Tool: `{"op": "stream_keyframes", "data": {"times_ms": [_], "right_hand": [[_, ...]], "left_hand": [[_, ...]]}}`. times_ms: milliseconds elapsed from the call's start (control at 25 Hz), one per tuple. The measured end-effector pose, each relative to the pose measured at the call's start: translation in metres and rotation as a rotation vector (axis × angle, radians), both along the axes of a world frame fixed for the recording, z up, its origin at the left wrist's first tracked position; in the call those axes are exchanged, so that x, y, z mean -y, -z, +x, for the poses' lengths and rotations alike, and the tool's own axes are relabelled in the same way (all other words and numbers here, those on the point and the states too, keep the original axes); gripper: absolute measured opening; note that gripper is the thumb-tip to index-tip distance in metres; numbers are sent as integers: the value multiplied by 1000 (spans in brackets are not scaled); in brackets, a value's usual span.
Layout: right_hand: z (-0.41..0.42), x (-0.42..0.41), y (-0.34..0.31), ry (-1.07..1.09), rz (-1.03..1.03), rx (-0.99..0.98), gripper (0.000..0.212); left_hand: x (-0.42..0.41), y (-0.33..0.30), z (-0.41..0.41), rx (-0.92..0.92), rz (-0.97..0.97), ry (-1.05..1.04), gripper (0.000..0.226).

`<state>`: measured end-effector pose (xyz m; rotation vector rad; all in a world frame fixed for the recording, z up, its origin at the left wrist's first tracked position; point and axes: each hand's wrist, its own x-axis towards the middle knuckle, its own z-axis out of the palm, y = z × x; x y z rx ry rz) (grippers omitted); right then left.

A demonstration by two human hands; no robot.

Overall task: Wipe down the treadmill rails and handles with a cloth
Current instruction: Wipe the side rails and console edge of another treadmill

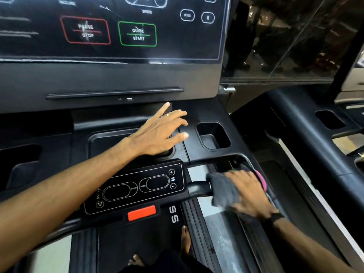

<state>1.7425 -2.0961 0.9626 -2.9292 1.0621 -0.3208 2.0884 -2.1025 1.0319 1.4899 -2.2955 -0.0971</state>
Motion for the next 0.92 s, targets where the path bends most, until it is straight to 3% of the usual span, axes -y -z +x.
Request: {"op": "stream_keyframes", "data": {"times_ms": [80,200,320,360,440,560,640,720,840,920], "right_hand": [[-14,9,-5,47,141,154,51],[30,5,-31,361,481,730,46],[78,28,-61,612,674,1270,22],[89,36,-69,659,740,1403,24],[102,51,-80,678,872,1633,53],[112,65,-92,596,847,1837,89],[116,72,-97,555,709,1894,84],[119,76,-94,474,550,1782,67],[136,82,-70,419,524,1291,109],[160,87,-54,362,548,1073,116]], "left_hand": [[-9,1,10,-79,16,-38,60],[-12,2,17,-239,59,-71,55],[-2,-13,18,-467,35,-112,44],[1,-20,18,-514,17,-132,40],[7,-32,16,-560,-28,-161,34],[10,-42,13,-557,-7,-181,35],[12,-40,12,-492,66,-194,32],[11,-36,13,-406,149,-212,23],[3,-29,23,-296,240,-276,18],[-5,-26,31,-279,283,-322,17]]}}
